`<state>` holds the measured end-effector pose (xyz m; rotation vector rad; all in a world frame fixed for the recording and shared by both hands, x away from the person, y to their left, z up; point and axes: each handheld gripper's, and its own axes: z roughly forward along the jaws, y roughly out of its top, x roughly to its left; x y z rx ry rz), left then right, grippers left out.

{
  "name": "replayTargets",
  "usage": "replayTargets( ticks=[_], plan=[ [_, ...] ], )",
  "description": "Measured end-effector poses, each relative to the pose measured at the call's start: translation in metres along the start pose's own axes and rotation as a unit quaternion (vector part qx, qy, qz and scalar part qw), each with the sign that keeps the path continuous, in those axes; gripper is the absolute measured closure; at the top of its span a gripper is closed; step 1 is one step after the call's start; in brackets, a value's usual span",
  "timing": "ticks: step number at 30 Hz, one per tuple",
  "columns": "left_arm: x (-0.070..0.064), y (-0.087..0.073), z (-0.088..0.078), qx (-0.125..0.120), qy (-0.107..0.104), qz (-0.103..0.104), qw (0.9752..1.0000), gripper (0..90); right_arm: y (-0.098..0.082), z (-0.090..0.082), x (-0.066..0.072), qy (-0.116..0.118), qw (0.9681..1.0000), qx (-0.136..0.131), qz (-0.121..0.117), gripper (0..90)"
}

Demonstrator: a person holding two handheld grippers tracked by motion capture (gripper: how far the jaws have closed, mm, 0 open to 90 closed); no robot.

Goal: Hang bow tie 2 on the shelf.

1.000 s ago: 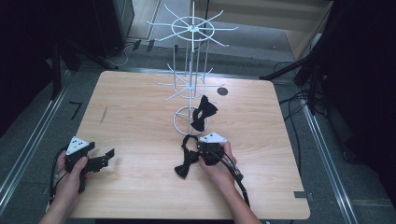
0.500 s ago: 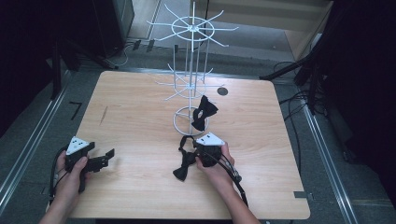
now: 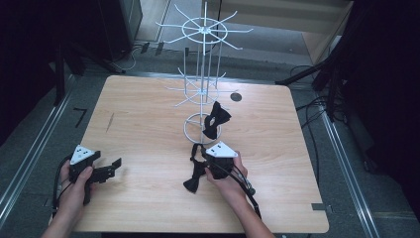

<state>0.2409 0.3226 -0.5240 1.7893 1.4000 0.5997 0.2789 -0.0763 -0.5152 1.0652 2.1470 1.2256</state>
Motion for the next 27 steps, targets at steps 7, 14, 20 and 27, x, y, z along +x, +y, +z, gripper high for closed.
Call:
replayTargets(
  ticks=[7,14,20,27],
  plan=[
    [0.0,0.0,0.0,0.0,0.0,0.001,1.0,14.3,0.004,-0.006,0.0,0.0,0.9998,-0.017,-0.004,90.0],
    [0.0,0.0,0.0,0.0,0.0,0.0,1.0,14.3,0.01,-0.013,0.001,0.0,0.9994,-0.034,-0.01,90.0],
    [0.0,0.0,0.0,0.0,0.0,0.0,1.0,14.3,0.013,-0.017,0.002,0.0,0.9988,-0.047,-0.014,90.0],
    [0.0,0.0,0.0,0.0,-0.001,0.0,1.0,14.3,0.016,-0.022,0.003,0.0,0.9977,-0.065,-0.018,90.0]
  ],
)
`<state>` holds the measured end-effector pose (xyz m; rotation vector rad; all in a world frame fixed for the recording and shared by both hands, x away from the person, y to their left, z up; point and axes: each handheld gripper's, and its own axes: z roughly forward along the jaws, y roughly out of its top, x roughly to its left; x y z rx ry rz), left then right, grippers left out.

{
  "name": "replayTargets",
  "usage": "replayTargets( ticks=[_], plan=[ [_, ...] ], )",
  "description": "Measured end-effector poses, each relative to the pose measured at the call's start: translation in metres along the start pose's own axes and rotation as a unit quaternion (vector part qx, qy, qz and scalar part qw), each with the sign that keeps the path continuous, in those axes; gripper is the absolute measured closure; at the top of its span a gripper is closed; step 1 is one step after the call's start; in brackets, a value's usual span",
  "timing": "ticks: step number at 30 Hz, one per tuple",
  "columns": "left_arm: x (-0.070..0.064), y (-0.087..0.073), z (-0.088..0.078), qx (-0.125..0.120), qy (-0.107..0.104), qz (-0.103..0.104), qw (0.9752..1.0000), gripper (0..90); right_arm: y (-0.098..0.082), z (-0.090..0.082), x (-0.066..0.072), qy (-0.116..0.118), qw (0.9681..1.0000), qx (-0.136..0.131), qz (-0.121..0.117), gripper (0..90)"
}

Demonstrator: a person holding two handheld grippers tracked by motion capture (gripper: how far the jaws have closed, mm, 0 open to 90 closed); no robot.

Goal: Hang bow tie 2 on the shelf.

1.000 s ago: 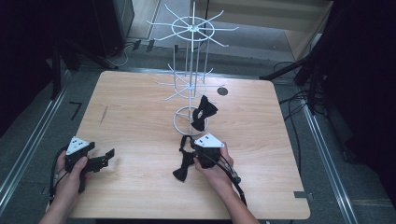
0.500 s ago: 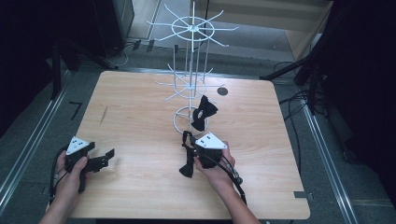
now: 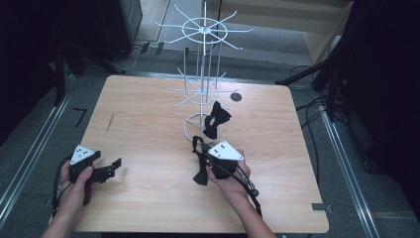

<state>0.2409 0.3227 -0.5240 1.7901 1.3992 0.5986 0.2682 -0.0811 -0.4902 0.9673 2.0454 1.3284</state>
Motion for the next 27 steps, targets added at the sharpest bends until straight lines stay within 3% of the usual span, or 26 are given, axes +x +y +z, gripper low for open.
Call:
replayTargets(
  ticks=[27],
  plan=[
    [0.0,0.0,0.0,-0.004,-0.001,0.001,1.0,14.3,0.021,-0.022,0.004,0.003,0.9982,-0.059,-0.009,90.0]
  ],
)
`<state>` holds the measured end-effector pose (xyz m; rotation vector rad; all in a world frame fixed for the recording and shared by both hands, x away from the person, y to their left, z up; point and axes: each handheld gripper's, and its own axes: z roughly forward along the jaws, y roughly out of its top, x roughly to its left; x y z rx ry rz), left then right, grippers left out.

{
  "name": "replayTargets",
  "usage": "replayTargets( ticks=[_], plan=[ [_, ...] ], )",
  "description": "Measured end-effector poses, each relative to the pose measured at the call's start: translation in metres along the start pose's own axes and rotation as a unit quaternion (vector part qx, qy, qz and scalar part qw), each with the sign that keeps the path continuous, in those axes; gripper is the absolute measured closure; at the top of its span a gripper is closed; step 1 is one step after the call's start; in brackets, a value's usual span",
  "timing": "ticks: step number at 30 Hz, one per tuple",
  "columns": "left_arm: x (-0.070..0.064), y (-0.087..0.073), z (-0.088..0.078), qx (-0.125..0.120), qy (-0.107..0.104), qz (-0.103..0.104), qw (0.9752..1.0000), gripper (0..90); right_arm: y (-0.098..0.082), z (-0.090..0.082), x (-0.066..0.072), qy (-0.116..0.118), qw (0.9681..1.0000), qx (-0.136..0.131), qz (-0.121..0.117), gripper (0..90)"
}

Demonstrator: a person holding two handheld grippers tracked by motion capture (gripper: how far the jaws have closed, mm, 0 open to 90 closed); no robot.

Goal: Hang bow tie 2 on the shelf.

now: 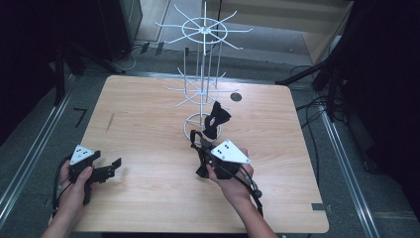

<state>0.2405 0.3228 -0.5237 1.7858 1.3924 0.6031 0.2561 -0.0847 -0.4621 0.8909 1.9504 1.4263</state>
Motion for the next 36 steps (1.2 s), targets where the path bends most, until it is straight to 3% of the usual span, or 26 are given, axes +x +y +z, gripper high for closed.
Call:
replayTargets(
  ticks=[6,11,18,24,36],
  plan=[
    [-0.001,0.0,-0.001,-0.009,0.001,0.005,0.9999,14.3,0.005,-0.004,-0.002,0.001,0.9999,-0.013,0.006,90.0],
    [-0.003,0.0,-0.001,-0.04,0.01,0.016,0.999,14.3,0.008,-0.006,-0.002,0.001,0.9998,-0.017,0.007,90.0],
    [-0.004,0.001,-0.001,-0.058,0.007,0.017,0.9981,14.3,0.012,-0.008,-0.002,0.004,0.9997,-0.024,0.007,90.0],
    [-0.004,0.001,-0.001,-0.059,0.007,0.012,0.9981,14.3,0.014,-0.009,-0.002,0.007,0.9996,-0.029,0.005,90.0],
    [-0.007,0.0,-0.001,-0.086,-0.006,0.023,0.996,14.3,0.019,-0.012,-0.001,0.009,0.9992,-0.038,0.005,90.0]
  ],
)
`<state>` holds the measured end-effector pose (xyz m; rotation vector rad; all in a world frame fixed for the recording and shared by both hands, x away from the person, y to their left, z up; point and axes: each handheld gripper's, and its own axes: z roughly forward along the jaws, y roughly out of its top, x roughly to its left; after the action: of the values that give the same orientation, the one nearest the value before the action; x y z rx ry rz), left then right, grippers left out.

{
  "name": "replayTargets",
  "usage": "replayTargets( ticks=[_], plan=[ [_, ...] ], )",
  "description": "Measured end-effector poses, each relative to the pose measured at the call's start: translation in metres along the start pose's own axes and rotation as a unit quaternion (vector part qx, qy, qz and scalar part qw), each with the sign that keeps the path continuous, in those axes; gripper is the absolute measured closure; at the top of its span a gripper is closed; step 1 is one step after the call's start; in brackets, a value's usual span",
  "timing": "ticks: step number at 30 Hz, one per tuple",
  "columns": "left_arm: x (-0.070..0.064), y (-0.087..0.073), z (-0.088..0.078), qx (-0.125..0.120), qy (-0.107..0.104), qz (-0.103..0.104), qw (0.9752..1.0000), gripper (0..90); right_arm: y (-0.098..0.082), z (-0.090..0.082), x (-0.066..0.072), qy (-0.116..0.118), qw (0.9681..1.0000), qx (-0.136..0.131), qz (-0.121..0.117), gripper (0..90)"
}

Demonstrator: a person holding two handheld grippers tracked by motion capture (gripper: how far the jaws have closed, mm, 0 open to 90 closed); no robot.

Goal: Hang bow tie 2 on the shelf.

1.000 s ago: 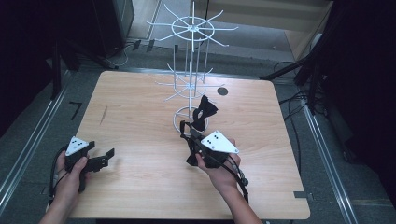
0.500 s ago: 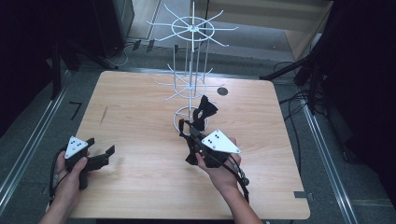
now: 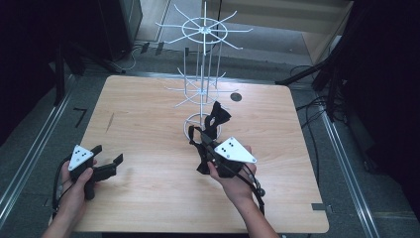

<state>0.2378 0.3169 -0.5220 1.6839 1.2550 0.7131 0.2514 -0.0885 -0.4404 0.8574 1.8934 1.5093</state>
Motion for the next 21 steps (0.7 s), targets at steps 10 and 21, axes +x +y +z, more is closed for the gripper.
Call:
replayTargets(
  ticks=[10,21],
  plan=[
    [-0.0016,0.0,0.0,-0.007,0.006,0.004,1.0,14.2,0.0049,-0.0017,-0.0001,0.002,1.0,-0.008,-0.003,90.0],
    [0.0011,-0.0023,-0.0034,-0.059,0.014,-0.026,0.9978,14.1,0.0093,-0.0038,-0.0012,0.002,0.9998,-0.017,-0.004,90.0]
  ],
)
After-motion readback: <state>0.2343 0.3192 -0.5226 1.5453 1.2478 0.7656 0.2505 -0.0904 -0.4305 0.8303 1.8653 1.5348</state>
